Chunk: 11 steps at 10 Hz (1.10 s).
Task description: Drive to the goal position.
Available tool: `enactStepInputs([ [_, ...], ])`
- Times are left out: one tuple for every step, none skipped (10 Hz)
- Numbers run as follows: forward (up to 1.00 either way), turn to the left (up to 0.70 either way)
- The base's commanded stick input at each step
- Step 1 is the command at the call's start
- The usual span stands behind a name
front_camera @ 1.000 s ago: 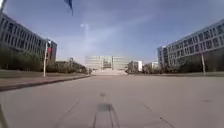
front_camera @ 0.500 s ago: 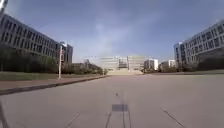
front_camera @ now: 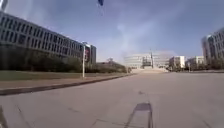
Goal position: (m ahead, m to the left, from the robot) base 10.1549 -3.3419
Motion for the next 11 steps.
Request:
enactStepInputs([
  [0.70, 0.00],
  [0.70, 0.00],
  [0.70, 0.00],
  [0.70, 0.00],
  [0.70, 0.00],
  [0.70, 0.00],
  [0.70, 0.00],
  [0.70, 0.00],
  [0.70, 0.00],
  [0.70, 0.00],
  [0.70, 0.00],
])
